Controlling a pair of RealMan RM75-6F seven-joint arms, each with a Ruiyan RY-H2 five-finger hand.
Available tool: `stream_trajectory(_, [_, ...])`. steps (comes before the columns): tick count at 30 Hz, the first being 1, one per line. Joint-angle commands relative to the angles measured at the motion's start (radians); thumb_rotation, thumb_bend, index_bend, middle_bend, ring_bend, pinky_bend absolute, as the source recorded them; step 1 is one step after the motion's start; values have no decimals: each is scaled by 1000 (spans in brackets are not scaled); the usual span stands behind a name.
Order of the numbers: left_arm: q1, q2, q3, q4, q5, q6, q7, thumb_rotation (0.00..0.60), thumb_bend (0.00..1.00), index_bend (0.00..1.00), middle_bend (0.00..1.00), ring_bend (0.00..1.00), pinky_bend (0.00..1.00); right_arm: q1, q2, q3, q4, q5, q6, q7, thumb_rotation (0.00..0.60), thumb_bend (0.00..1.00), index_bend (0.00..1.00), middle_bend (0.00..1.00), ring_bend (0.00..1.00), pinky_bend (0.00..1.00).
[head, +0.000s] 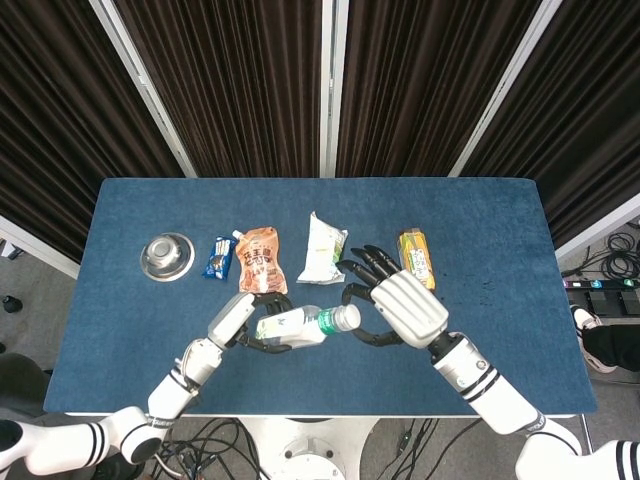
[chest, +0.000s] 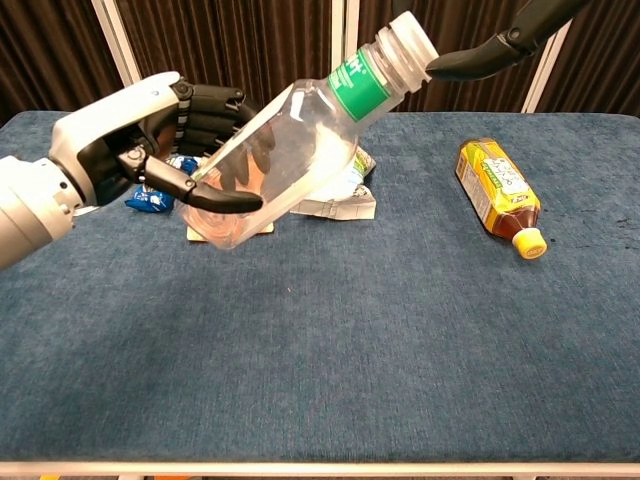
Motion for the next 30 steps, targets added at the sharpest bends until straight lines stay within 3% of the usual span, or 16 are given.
stream_trajectory(1, [-1,0,-1,1,0,0,-2,600,203,634,593,516,530,1,-1,-1,0,3,-2,-4,600,186,498,150,0,0])
stream_trajectory(12, [0,2,-6,8,-7,-2,-15,600,204,637,592,517,530,-3,0,-1,-4,0,7,-9,600,288,591,184,0,0])
stream_trajectory(23, [4,4,-3,23,-12,-5,-25,600,203,637,592,517,530,-26,34,3,-18,-19,36,5,600,294,609,193,0,0])
stream_trajectory(30, [16,33,29,96,-24,-35,72,600,204,637,592,516,524,-64,83,-6,-11,0,59,31,600,293,608,192,0,0])
